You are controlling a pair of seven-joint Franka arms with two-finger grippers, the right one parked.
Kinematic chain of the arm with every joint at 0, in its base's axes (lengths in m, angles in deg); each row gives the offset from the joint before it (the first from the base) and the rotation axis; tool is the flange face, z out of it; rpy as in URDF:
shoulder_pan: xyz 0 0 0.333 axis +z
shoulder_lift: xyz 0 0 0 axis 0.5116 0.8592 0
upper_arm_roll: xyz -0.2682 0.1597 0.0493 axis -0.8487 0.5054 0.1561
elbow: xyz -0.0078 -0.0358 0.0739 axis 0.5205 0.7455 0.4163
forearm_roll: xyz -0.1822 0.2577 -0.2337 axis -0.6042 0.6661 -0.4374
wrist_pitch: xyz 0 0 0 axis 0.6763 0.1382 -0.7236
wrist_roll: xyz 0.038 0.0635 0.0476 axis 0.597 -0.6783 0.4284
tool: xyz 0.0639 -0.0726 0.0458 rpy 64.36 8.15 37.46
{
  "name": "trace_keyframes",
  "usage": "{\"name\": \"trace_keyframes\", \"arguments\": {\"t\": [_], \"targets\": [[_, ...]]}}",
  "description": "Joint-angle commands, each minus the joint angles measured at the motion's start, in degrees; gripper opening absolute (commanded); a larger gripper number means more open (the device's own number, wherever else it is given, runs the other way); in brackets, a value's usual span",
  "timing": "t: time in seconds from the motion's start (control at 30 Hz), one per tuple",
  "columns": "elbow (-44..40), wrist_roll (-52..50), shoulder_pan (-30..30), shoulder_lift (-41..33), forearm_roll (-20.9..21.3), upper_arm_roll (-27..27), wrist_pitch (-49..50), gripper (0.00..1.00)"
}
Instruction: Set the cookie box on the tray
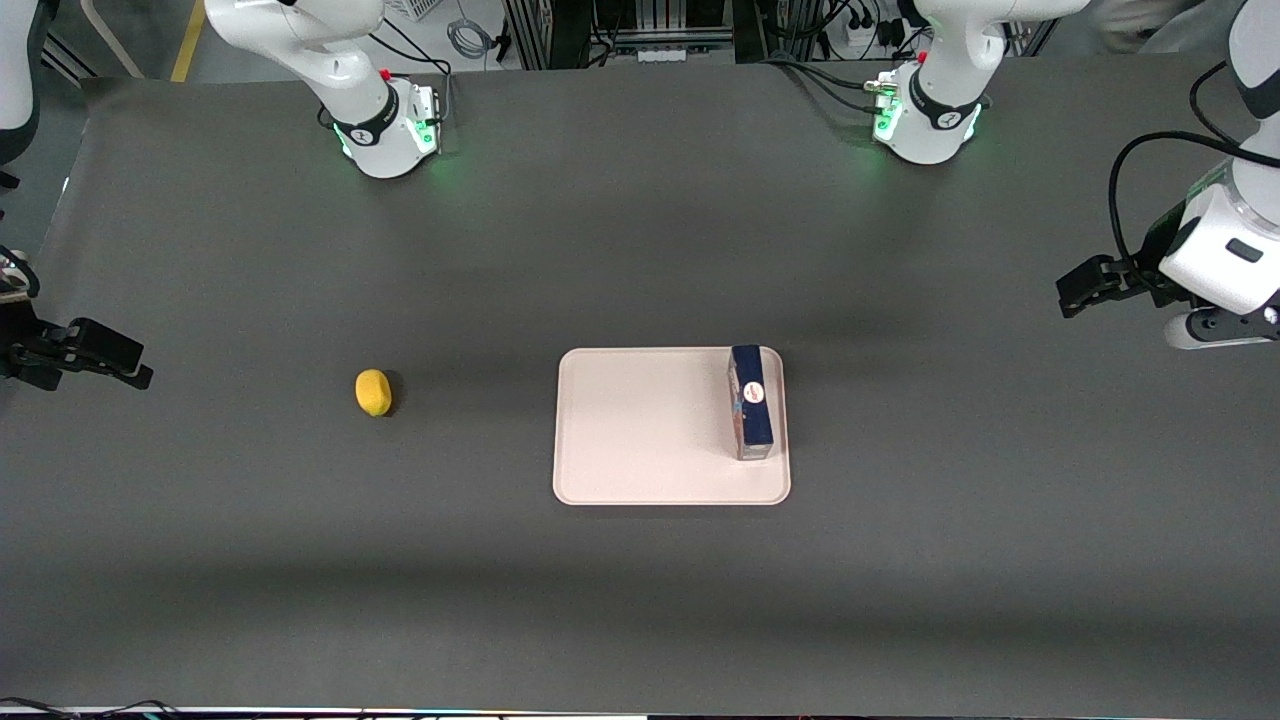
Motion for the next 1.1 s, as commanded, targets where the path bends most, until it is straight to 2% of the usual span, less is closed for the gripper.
{"name": "trace_keyframes", "arguments": {"t": [0.0,0.67,1.07], "targets": [[1.9,-0.4,-0.6,-1.6,-0.3,-0.1,-0.3,1.00],[1.3,0.0,-1.1,-0.5,-0.3,-0.5,-0.3,1.00],[1.1,-0.1,-1.4,-0.1,1.0,-1.2,-2.0,1.00]]}}
